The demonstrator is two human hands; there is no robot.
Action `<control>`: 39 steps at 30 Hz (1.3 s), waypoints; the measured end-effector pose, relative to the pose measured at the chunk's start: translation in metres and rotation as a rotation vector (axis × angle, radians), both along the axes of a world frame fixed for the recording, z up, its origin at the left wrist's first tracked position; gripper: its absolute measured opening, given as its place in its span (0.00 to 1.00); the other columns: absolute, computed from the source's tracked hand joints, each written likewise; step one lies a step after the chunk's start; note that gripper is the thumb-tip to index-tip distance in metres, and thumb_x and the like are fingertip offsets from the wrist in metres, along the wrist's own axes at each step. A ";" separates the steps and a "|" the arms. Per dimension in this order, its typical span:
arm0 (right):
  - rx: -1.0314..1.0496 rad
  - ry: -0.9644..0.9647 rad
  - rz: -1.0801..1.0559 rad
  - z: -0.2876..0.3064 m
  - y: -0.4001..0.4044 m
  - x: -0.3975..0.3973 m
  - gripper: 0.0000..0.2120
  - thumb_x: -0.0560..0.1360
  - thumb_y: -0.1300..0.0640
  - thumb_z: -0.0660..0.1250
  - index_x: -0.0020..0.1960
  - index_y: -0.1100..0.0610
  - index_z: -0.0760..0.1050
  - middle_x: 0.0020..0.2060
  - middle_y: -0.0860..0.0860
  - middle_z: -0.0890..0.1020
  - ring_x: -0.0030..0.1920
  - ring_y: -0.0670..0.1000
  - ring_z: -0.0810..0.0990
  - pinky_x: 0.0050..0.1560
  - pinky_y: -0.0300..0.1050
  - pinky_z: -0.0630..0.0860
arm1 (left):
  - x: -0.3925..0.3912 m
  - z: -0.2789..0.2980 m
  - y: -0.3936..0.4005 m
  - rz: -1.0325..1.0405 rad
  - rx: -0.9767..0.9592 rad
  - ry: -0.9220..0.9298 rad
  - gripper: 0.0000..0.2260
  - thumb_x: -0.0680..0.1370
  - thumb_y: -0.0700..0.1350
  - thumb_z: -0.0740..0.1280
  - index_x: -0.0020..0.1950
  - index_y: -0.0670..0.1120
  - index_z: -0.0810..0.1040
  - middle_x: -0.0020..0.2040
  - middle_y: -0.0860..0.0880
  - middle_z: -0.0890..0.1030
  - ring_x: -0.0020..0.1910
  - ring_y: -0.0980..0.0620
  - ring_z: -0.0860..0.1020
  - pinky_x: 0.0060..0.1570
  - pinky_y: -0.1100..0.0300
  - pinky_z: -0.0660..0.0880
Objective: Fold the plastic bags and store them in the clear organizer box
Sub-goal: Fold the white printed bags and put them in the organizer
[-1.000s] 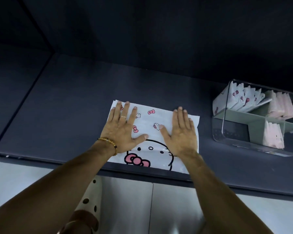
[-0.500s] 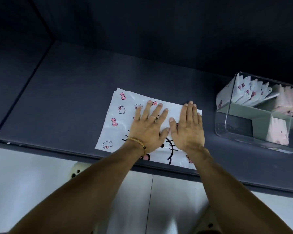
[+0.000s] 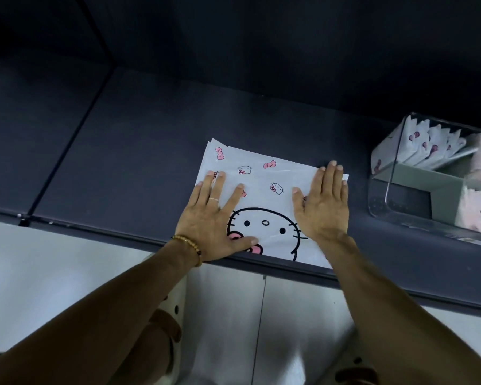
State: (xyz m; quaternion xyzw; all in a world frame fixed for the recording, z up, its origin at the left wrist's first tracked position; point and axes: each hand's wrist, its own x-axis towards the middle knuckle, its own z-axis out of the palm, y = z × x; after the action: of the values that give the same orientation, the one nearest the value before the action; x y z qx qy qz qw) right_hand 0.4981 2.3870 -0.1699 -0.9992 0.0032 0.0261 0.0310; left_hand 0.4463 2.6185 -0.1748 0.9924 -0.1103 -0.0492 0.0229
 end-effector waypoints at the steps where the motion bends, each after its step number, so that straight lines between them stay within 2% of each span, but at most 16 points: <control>1: 0.019 -0.035 0.033 0.004 0.014 -0.008 0.33 0.80 0.46 0.49 0.76 0.68 0.50 0.76 0.64 0.50 0.77 0.61 0.47 0.76 0.56 0.48 | 0.000 0.000 -0.001 0.000 -0.001 -0.001 0.50 0.63 0.81 0.44 0.77 0.53 0.47 0.77 0.39 0.46 0.76 0.40 0.41 0.74 0.43 0.45; 3: 0.174 -0.065 0.202 0.006 0.050 -0.029 0.28 0.80 0.51 0.52 0.75 0.65 0.58 0.76 0.62 0.56 0.76 0.61 0.53 0.74 0.57 0.52 | -0.002 0.000 0.000 0.004 -0.006 -0.012 0.50 0.64 0.80 0.43 0.78 0.52 0.47 0.77 0.39 0.46 0.76 0.39 0.40 0.74 0.43 0.45; 5: 0.238 -0.003 0.337 0.004 0.069 -0.047 0.26 0.80 0.51 0.48 0.75 0.60 0.60 0.76 0.57 0.58 0.77 0.58 0.54 0.75 0.56 0.53 | -0.003 -0.001 0.000 -0.009 -0.010 -0.014 0.49 0.64 0.80 0.43 0.78 0.51 0.47 0.77 0.38 0.46 0.76 0.39 0.41 0.74 0.42 0.45; 12: -0.053 0.114 0.453 0.002 -0.041 -0.065 0.34 0.79 0.37 0.42 0.79 0.56 0.46 0.78 0.50 0.48 0.77 0.49 0.44 0.76 0.54 0.47 | 0.000 -0.003 0.003 -0.007 -0.012 -0.013 0.50 0.63 0.82 0.44 0.77 0.53 0.45 0.77 0.39 0.45 0.76 0.39 0.40 0.74 0.43 0.44; 16: -0.129 0.180 0.412 0.014 -0.080 -0.072 0.34 0.79 0.37 0.37 0.78 0.56 0.43 0.78 0.50 0.46 0.77 0.48 0.42 0.76 0.51 0.45 | 0.001 -0.001 0.003 -0.013 -0.004 0.002 0.50 0.63 0.82 0.43 0.77 0.54 0.45 0.77 0.39 0.46 0.76 0.39 0.41 0.74 0.43 0.45; 18: -0.100 0.161 0.414 0.023 -0.078 -0.078 0.33 0.79 0.39 0.42 0.78 0.57 0.50 0.78 0.53 0.51 0.78 0.51 0.47 0.76 0.51 0.46 | 0.000 0.004 0.002 -0.022 -0.013 0.009 0.48 0.63 0.81 0.44 0.77 0.56 0.49 0.77 0.39 0.50 0.76 0.38 0.43 0.74 0.42 0.46; 19: -0.055 0.141 0.437 0.027 -0.071 -0.083 0.32 0.79 0.39 0.47 0.77 0.57 0.56 0.77 0.55 0.56 0.77 0.54 0.52 0.76 0.52 0.51 | 0.000 0.006 0.002 -0.029 -0.025 0.010 0.47 0.63 0.81 0.45 0.77 0.57 0.52 0.76 0.39 0.52 0.75 0.37 0.44 0.74 0.41 0.47; 21: 0.015 0.098 0.509 0.030 -0.056 -0.092 0.27 0.78 0.43 0.57 0.73 0.55 0.65 0.73 0.56 0.66 0.73 0.57 0.62 0.71 0.55 0.64 | 0.001 0.011 0.001 -0.048 -0.052 0.015 0.45 0.63 0.80 0.48 0.74 0.59 0.58 0.74 0.39 0.58 0.75 0.35 0.47 0.73 0.40 0.49; 23: 0.029 0.084 0.518 0.030 -0.047 -0.098 0.21 0.79 0.48 0.61 0.69 0.56 0.69 0.69 0.57 0.71 0.71 0.59 0.67 0.63 0.55 0.71 | 0.002 0.016 0.000 -0.072 -0.064 0.033 0.42 0.63 0.80 0.49 0.72 0.60 0.60 0.73 0.38 0.60 0.74 0.34 0.48 0.72 0.39 0.50; 26: -0.003 0.004 0.513 0.033 -0.044 -0.099 0.13 0.78 0.56 0.65 0.61 0.59 0.76 0.64 0.58 0.76 0.68 0.59 0.72 0.51 0.54 0.79 | 0.001 0.020 0.001 -0.103 -0.099 0.102 0.43 0.61 0.82 0.50 0.71 0.61 0.58 0.75 0.39 0.55 0.75 0.37 0.42 0.72 0.38 0.46; 29: 0.024 0.010 0.451 0.039 -0.040 -0.093 0.07 0.79 0.61 0.62 0.54 0.60 0.76 0.55 0.55 0.80 0.58 0.59 0.78 0.44 0.52 0.79 | 0.000 0.025 0.007 -0.193 -0.085 0.186 0.45 0.62 0.79 0.55 0.74 0.59 0.55 0.76 0.44 0.50 0.75 0.43 0.38 0.72 0.38 0.44; 31: 0.115 0.003 0.328 0.043 -0.038 -0.084 0.06 0.80 0.60 0.58 0.52 0.58 0.73 0.41 0.52 0.80 0.43 0.59 0.79 0.38 0.49 0.75 | 0.002 0.032 0.012 -0.217 -0.101 0.210 0.34 0.71 0.70 0.59 0.74 0.59 0.57 0.76 0.46 0.53 0.76 0.44 0.42 0.73 0.42 0.46; 33: 0.222 0.040 0.230 0.050 -0.040 -0.074 0.08 0.80 0.51 0.57 0.50 0.54 0.71 0.34 0.49 0.77 0.36 0.58 0.78 0.38 0.48 0.73 | 0.008 0.043 0.016 -0.213 -0.186 0.231 0.22 0.79 0.57 0.58 0.73 0.57 0.65 0.75 0.47 0.60 0.76 0.45 0.50 0.74 0.48 0.50; 36: 0.334 0.202 0.183 0.060 -0.047 -0.068 0.18 0.72 0.35 0.63 0.53 0.47 0.72 0.41 0.42 0.76 0.41 0.48 0.75 0.44 0.44 0.72 | 0.014 0.065 0.022 -0.148 -0.310 0.372 0.15 0.82 0.50 0.55 0.65 0.51 0.74 0.65 0.49 0.74 0.67 0.46 0.66 0.67 0.55 0.62; 37: 0.337 0.220 0.189 0.059 -0.050 -0.068 0.18 0.70 0.36 0.66 0.54 0.47 0.73 0.42 0.41 0.75 0.41 0.47 0.75 0.43 0.42 0.71 | 0.016 0.073 0.025 -0.106 -0.324 0.425 0.14 0.82 0.51 0.54 0.60 0.50 0.77 0.58 0.49 0.77 0.61 0.46 0.71 0.61 0.55 0.66; 39: 0.400 0.196 0.112 0.057 -0.054 -0.063 0.06 0.73 0.48 0.69 0.47 0.48 0.76 0.36 0.44 0.77 0.37 0.51 0.77 0.36 0.40 0.70 | 0.020 0.083 0.037 0.008 -0.343 0.468 0.15 0.82 0.51 0.55 0.43 0.46 0.75 0.42 0.49 0.76 0.46 0.46 0.74 0.45 0.56 0.70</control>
State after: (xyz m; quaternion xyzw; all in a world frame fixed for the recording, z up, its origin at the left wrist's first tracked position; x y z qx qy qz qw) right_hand 0.4349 2.3333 -0.1128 -0.9645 -0.0543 0.1248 0.2264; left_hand 0.4665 2.6551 -0.0923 0.9362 -0.1046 -0.2572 0.2154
